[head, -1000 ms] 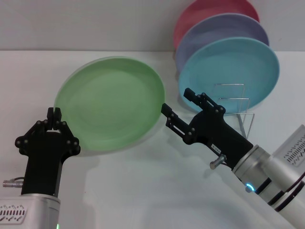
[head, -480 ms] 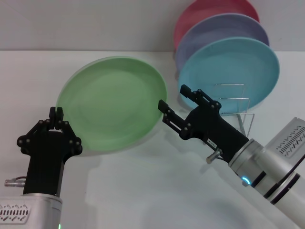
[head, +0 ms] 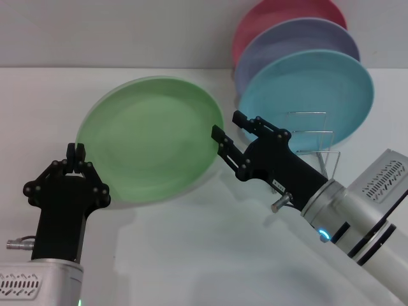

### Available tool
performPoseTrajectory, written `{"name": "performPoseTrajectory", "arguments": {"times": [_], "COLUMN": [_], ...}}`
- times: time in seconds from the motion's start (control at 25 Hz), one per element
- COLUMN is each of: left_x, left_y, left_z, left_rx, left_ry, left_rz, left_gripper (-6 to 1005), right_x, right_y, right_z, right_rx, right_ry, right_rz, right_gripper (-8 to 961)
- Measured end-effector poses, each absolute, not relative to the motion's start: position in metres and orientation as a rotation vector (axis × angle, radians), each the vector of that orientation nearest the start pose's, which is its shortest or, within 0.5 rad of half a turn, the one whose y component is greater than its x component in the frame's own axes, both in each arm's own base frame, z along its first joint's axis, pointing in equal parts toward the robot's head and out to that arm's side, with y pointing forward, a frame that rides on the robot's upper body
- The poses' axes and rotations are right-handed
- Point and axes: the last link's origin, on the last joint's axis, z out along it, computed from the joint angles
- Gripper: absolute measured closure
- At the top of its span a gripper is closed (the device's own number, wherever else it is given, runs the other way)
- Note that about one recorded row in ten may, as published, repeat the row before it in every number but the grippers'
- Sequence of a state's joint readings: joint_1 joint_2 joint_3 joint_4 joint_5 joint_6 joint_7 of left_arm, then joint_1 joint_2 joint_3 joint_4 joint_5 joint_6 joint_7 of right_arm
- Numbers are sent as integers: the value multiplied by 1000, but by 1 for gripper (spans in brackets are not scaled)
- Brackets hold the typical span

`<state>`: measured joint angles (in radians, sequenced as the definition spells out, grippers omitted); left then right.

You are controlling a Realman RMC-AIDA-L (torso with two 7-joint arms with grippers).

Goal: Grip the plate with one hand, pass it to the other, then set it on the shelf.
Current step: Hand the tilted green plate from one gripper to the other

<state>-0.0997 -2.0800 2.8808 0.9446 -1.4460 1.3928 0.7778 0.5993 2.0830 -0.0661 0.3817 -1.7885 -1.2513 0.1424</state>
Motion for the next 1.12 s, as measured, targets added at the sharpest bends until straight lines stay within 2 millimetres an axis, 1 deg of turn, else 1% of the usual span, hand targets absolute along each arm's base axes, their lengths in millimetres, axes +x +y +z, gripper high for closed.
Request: {"name": "performPoseTrajectory", "arguments": {"times": [0.4,0.6,1.12], "left_x": [-234,-233,-228], "left_y": [212,212,212], "left_z": [-83,-83,-84], "left_rx": [-1500,-1503,-1506], "left_ry": [-450,-433,-414], "left_rz": [-587,-571,-544], "left_gripper": [971,970,957], "right_x": [223,223,220], "right_y": [307,309,312], "right_z": [-110,-110,-112], "right_rx": [-2120,-2117,-2129], "right_ry": [427,432,426], "right_rz": [964,957,947], "right_gripper": [571,635,680]}}
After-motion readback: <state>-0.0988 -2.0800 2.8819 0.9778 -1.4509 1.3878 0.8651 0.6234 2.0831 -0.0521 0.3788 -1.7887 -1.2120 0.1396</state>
